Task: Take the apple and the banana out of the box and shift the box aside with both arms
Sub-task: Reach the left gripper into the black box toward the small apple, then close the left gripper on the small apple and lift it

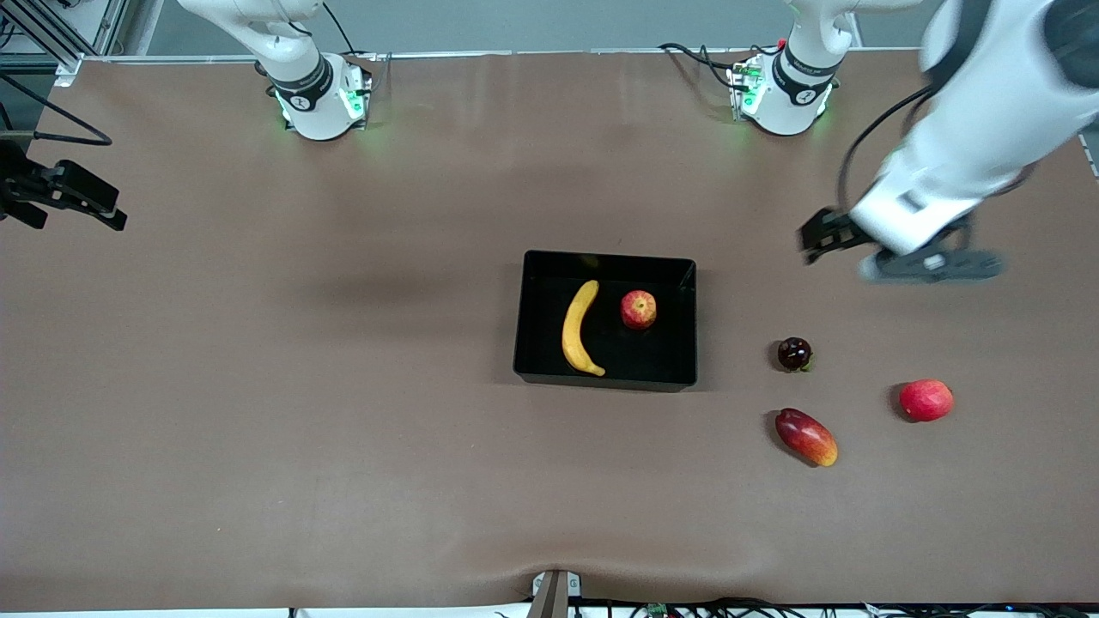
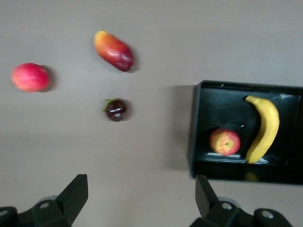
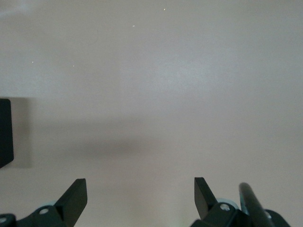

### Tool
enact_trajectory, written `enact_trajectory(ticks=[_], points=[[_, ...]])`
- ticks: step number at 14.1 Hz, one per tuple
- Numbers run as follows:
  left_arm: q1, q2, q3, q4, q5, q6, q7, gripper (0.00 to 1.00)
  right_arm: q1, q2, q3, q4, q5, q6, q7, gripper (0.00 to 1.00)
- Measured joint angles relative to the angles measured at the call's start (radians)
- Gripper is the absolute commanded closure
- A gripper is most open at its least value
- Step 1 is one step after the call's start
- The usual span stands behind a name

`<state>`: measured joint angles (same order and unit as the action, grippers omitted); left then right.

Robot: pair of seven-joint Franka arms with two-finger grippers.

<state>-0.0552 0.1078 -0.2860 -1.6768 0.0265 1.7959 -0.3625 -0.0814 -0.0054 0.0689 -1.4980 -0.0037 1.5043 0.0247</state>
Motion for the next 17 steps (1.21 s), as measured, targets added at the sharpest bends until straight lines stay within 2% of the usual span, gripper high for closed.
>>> enact_trajectory(ticks=[3, 8, 13, 17], points=[[-0.020, 0.092, -0.064, -0.058, 0.039, 0.159, -0.139, 0.00, 0.000, 0.000, 0.000, 0.000, 0.000, 0.000, 0.000, 0.00], [-0.151, 0.244, -0.073, -0.089, 0.161, 0.331, -0.363, 0.00, -0.008, 0.000, 0.000, 0.000, 0.000, 0.000, 0.000, 0.00], [-0.257, 0.378, -0.074, -0.094, 0.251, 0.413, -0.573, 0.00, -0.011, 0.000, 0.000, 0.000, 0.000, -0.001, 0.000, 0.00], [-0.272, 0.450, -0.072, -0.107, 0.341, 0.419, -0.629, 0.00, -0.011, 0.001, 0.000, 0.000, 0.000, -0.001, 0.000, 0.00]])
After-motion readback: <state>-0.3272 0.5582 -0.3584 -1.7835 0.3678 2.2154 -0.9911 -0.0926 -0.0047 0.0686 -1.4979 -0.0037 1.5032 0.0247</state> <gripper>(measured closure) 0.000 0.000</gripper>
